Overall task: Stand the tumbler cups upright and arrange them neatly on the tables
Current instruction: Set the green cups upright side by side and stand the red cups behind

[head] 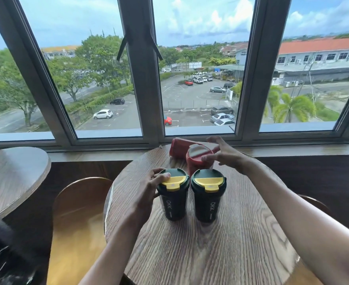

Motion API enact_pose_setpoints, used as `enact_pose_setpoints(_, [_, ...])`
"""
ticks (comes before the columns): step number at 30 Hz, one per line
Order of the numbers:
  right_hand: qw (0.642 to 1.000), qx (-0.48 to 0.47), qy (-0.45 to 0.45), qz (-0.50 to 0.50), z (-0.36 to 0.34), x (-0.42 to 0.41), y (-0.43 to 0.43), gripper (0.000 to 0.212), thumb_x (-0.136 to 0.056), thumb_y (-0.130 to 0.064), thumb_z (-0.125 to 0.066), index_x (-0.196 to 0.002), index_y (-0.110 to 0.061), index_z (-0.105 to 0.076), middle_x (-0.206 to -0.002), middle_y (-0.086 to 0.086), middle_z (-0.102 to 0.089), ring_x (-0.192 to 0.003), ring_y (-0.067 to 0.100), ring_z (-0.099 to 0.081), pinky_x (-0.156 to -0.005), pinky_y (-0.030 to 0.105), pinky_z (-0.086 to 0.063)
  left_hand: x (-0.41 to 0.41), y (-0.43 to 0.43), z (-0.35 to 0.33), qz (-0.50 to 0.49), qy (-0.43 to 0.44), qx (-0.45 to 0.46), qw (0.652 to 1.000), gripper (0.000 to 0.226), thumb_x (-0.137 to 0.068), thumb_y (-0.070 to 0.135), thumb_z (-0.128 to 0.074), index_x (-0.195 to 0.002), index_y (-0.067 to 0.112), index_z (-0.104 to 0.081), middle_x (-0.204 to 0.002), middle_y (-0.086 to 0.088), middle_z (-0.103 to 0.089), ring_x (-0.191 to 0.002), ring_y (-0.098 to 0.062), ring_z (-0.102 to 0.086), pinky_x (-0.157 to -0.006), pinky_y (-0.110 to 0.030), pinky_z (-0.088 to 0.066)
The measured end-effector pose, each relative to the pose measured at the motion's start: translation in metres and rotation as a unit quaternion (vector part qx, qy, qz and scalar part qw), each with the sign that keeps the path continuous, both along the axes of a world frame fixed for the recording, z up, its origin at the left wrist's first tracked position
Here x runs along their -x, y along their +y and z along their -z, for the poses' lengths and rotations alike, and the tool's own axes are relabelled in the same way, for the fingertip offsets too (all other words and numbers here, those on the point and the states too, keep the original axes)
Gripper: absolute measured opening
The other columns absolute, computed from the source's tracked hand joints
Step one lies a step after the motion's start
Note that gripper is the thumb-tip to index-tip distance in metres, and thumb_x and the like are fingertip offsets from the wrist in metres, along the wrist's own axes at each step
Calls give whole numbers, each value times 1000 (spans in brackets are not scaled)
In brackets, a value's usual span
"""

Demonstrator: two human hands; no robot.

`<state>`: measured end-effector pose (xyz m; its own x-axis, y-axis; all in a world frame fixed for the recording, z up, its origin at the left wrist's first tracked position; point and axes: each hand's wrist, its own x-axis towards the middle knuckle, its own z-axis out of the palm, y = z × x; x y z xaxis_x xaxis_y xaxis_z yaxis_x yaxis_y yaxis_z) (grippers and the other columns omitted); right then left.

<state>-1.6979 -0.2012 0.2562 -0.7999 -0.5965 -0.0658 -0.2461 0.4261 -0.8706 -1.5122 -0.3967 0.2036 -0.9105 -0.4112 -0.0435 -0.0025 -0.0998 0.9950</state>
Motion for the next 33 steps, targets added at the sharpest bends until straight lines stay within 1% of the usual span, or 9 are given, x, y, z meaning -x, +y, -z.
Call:
enact_pose_setpoints(2, [999,-6,-52,0,-4,1,-1,72,-67,-40,-77,-133,-31,-48,-121,8,-56,-112,22,-54,-89,41,-46,1,0,1,-5,3,-3,1000,52,-63,41,-71,-110,21,-63,-100,1,-72,-96,-16,-65,-79,-32,-45])
enact_pose_setpoints(4, [995,20,-97,19,0,1,-2,62,-68,-35,-79,-125,-28,-54,-125,5,-58,-115,19,-55,-88,38,-47,1,0,3,-7,4,-4,1000,56,-59,45,-71,-110,22,-63,-99,2,-73,-97,-16,-65,-79,-32,-45])
enact_pose_setpoints(8, [979,112,-158,64,9,-7,-3,47,-79,-15,-74,-119,-16,-52,-109,12,-62,-85,20,-62,-66,29,-50,2,1,2,-6,5,-2,1000,54,-60,44,-71,-110,22,-63,-102,1,-73,-98,-16,-65,-80,-33,-46])
enact_pose_setpoints(12, [981,122,-122,94,14,-12,-6,49,-76,-17,-76,-120,-13,-52,-100,13,-65,-76,19,-61,-65,29,-50,1,0,1,-6,4,3,1000,49,-67,40,-69,-112,20,-63,-101,1,-72,-98,-16,-65,-79,-32,-44])
enact_pose_setpoints(18, [983,124,-105,92,17,-16,-3,49,-75,-20,-77,-118,-15,-53,-109,15,-65,-81,20,-63,-68,32,-50,2,-1,3,-4,4,-4,1000,45,-69,37,-68,-110,21,-63,-103,-1,-71,-99,-18,-64,-79,-32,-45])
enact_pose_setpoints(23, [982,127,-112,88,20,-16,0,49,-76,-22,-75,-120,-19,-52,-116,17,-63,-92,24,-62,-69,33,-48,3,1,4,-7,12,-15,1000,46,-65,44,-71,-105,24,-64,-103,-2,-71,-100,-19,-64,-82,-35,-43])
enact_pose_setpoints(26, [982,122,-117,82,23,-14,-1,55,-77,-27,-76,-126,-21,-51,-120,13,-61,-105,24,-61,-76,35,-49,4,1,2,-19,24,-40,999,35,-79,49,-59,-102,22,-62,-106,-1,-68,-102,-16,-61,-89,-38,-41])
enact_pose_setpoints(29, [983,123,-114,78,25,-10,-3,61,-74,-36,-78,-128,-26,-52,-127,6,-58,-117,24,-57,-101,48,-45,11,-14,0,-35,12,-60,998,39,-88,54,-50,-106,21,-61,-119,-8,-62,-112,-24,-55,-102,-45,-34])
enact_pose_setpoints(33, [982,127,-131,58,17,-5,-6,62,-72,-40,-77,-128,-24,-54,-128,7,-60,-118,23,-58,-105,46,-44,39,-39,-8,-1,-46,13,999,27,-92,45,-57,-106,22,-58,-122,-10,-59,-110,-25,-56,-106,-46,-38])
